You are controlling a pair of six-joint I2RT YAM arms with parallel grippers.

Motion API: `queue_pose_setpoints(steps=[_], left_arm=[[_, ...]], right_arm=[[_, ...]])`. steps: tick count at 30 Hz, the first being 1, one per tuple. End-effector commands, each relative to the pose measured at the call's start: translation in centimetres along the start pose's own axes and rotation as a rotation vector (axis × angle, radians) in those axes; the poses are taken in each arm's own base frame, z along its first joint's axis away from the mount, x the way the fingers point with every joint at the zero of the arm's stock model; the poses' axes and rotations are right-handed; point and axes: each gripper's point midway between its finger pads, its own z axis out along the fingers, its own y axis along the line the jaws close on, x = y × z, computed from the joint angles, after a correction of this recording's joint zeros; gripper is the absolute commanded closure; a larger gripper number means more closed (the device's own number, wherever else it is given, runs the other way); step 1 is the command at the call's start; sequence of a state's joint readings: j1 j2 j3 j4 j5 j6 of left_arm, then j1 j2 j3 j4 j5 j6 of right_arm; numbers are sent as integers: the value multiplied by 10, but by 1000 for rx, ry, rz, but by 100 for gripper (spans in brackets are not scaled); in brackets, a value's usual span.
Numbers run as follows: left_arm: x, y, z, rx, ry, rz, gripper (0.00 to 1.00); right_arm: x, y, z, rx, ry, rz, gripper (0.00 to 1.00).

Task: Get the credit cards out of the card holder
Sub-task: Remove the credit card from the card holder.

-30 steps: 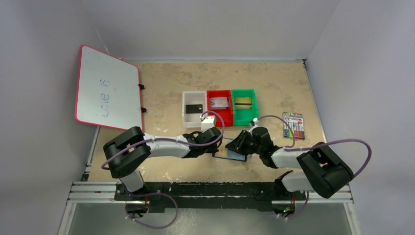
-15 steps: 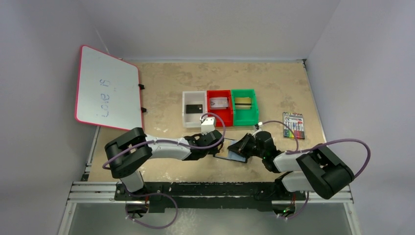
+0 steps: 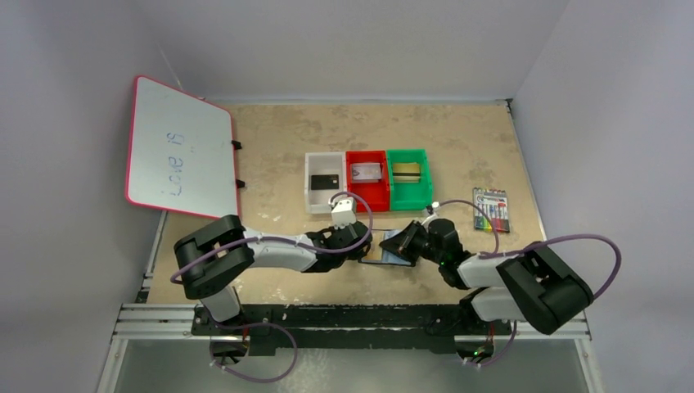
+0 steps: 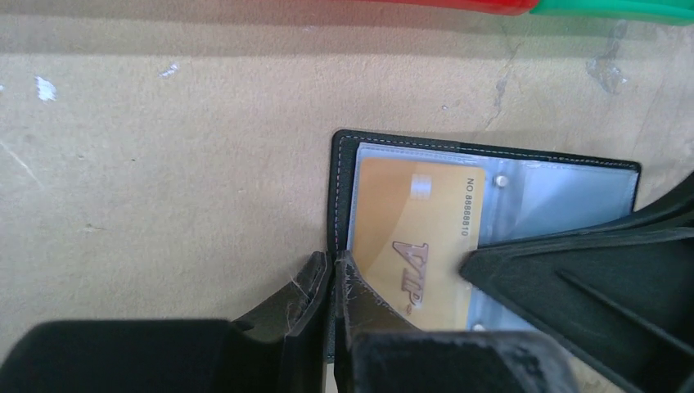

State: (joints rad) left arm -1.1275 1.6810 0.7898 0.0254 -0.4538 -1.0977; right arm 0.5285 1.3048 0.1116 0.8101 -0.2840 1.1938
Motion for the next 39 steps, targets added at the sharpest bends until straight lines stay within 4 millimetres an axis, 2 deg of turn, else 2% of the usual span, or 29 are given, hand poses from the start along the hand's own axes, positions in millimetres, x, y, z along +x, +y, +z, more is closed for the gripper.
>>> queue_pose_setpoints(steps=[1,6,11,16,18,22,27,33,39], left_arm=[[19,-21,-7,97,68,-58,100],[15,-20,-9,90,57,-56,100],[9,-9,-12,41,27,-51,100],[5,-6,-13,29,10,-48,100],[4,-7,-13,32,10,-47,100],[4,-9,-12,37,10,-48,100],[2,-7,-15,30,2,-47,100],[1,-3,-16,19,-2,-45,100],[0,-3,-15,13,-8,-44,100]], right_arm=[[16,16,1,-83,91,-13,91],[15,10,4,-65,85,-10,100],[9,4,3,-8,55,-31,100],[6,8,-5,-14,33,-42,82],[5,12,-7,-29,32,-48,82],[5,18,-8,-47,35,-45,83],[4,10,-8,-15,25,-25,84],[4,6,-12,-5,15,-15,96],[4,9,-15,-3,18,-31,93]])
